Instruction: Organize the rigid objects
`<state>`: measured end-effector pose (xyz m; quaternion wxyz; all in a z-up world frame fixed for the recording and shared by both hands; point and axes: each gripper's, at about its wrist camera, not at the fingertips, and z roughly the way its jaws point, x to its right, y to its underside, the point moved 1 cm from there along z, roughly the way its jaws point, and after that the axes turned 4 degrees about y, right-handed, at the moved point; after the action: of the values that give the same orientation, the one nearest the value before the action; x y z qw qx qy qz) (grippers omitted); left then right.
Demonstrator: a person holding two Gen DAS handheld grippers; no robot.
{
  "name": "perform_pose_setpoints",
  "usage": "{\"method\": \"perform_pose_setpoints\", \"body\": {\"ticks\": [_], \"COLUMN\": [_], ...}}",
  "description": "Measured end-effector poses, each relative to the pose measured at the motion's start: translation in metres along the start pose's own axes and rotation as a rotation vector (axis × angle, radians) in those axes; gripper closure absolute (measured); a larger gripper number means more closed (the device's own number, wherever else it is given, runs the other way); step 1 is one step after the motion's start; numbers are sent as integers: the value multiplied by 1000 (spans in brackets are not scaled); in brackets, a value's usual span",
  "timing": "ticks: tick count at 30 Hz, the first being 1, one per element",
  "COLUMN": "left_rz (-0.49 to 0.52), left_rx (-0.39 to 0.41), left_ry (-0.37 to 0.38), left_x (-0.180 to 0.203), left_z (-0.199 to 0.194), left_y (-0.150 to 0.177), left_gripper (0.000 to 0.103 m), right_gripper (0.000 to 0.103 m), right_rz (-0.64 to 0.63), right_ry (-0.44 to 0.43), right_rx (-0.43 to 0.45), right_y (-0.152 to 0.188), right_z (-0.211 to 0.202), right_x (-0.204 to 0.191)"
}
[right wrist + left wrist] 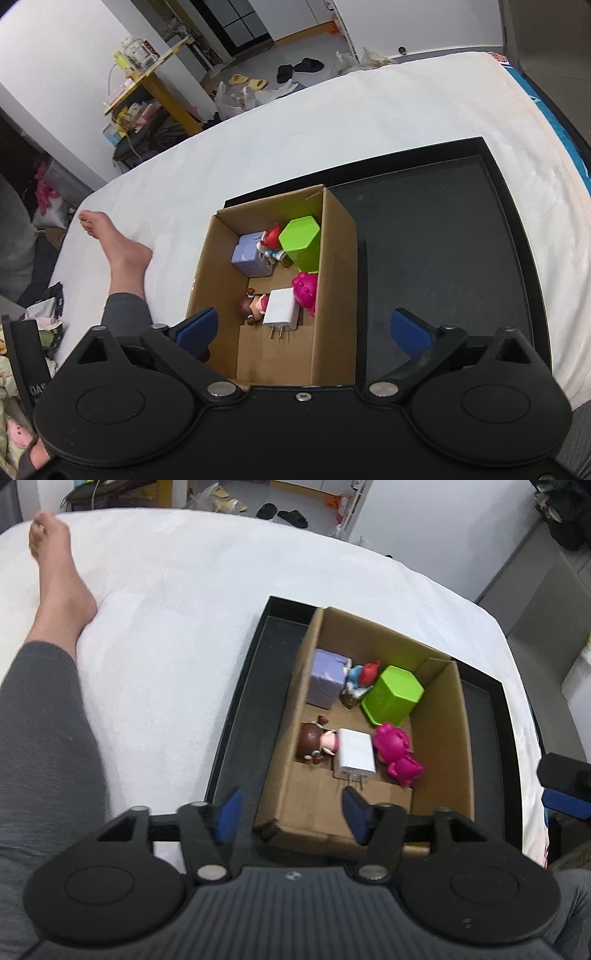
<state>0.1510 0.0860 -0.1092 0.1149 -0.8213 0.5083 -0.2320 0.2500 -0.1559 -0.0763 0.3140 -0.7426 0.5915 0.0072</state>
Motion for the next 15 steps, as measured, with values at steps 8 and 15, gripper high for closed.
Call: {"method": "perform_pose_setpoints", "body": {"ticks": [8, 15], "left_rz": [40, 46], "left_rx": [-31, -18], "left_ry": [9, 13], "left_x": [27, 42], "left_z": [-17, -37], "left_y": [10, 25], "left_gripper": [23, 13], "right_gripper": [0, 0], "right_rz": [10, -10], "right_ry": [-19, -8], "right_rx": [33, 53], "right_y": [8, 19], "right_z": [-19, -34], "right_x": [16, 25]}}
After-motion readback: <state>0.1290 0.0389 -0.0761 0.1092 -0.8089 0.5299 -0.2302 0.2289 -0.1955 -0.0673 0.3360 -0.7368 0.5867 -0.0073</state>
